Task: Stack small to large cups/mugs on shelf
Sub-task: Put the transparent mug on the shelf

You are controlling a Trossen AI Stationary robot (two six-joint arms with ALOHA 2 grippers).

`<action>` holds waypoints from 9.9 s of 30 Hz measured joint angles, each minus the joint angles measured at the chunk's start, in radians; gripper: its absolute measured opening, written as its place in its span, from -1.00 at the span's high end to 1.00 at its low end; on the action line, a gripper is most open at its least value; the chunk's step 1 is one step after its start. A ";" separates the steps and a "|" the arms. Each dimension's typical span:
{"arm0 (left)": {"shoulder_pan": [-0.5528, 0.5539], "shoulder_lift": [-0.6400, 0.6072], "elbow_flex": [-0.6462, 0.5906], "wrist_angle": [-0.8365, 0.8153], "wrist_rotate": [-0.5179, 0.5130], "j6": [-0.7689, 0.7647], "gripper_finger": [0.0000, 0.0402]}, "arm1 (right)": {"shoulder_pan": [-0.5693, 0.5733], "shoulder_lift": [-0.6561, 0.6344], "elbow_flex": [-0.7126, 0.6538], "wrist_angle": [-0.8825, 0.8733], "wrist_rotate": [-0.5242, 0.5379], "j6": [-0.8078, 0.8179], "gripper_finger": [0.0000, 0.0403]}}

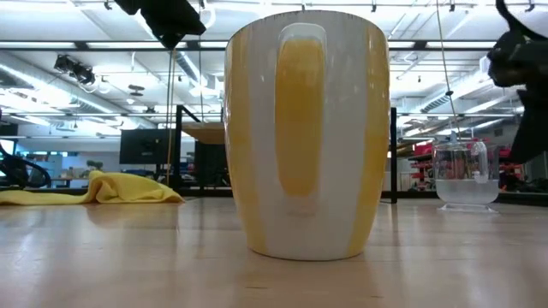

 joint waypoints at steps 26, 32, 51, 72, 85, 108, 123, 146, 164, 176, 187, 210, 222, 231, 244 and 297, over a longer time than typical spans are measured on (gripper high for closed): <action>0.000 0.000 0.000 0.000 0.000 -0.001 0.53 | -0.241 0.088 0.000 0.124 0.024 -0.186 0.96; 0.000 0.000 -0.001 0.000 -0.001 -0.001 0.57 | -0.292 0.088 0.000 0.179 0.024 -0.272 0.96; 0.000 0.000 -0.001 0.001 -0.002 0.000 0.53 | -0.367 0.087 0.000 0.326 0.024 -0.442 0.96; 0.000 0.000 -0.001 0.000 -0.008 -0.001 0.56 | -0.397 -0.052 0.000 0.339 -0.116 -0.537 0.96; 0.000 0.004 -0.002 -0.001 -0.008 -0.002 0.57 | -0.371 -0.241 0.001 0.334 -0.158 -0.707 0.94; -0.003 0.005 -0.002 -0.007 -0.010 -0.019 0.59 | 0.230 0.254 -0.091 0.607 0.570 -0.318 0.80; -0.002 0.005 -0.002 -0.006 -0.011 0.011 0.57 | 0.172 0.467 -0.144 0.896 0.614 -0.399 0.80; -0.001 0.006 -0.066 0.050 -0.016 0.000 0.61 | 0.100 0.300 -0.144 0.900 0.485 -0.631 0.80; -0.001 0.005 -0.066 0.050 -0.019 0.001 0.61 | 0.068 0.445 -0.171 1.021 0.537 -0.624 0.80; -0.001 0.005 -0.066 0.050 -0.019 0.002 0.61 | -0.019 0.445 -0.153 1.095 0.469 -0.769 0.80; -0.001 0.005 -0.066 0.049 -0.019 0.000 0.59 | -0.014 0.438 -0.153 1.030 0.466 -0.770 0.80; -0.001 0.005 -0.066 0.046 -0.019 -0.021 0.61 | 0.008 0.400 -0.153 1.086 0.451 -0.848 0.80; -0.001 0.005 -0.066 0.046 -0.019 -0.021 0.59 | -0.024 0.400 -0.153 1.156 0.425 -0.923 0.80; -0.001 0.005 -0.066 0.046 -0.019 -0.020 0.63 | -0.093 0.400 -0.153 1.178 0.368 -0.967 0.80; -0.001 0.005 -0.066 0.046 -0.019 -0.020 0.62 | -0.151 0.400 -0.153 1.206 0.366 -1.007 0.80; -0.001 0.005 -0.066 0.046 -0.019 -0.027 0.68 | -0.108 0.400 -0.153 1.110 0.347 -0.892 0.52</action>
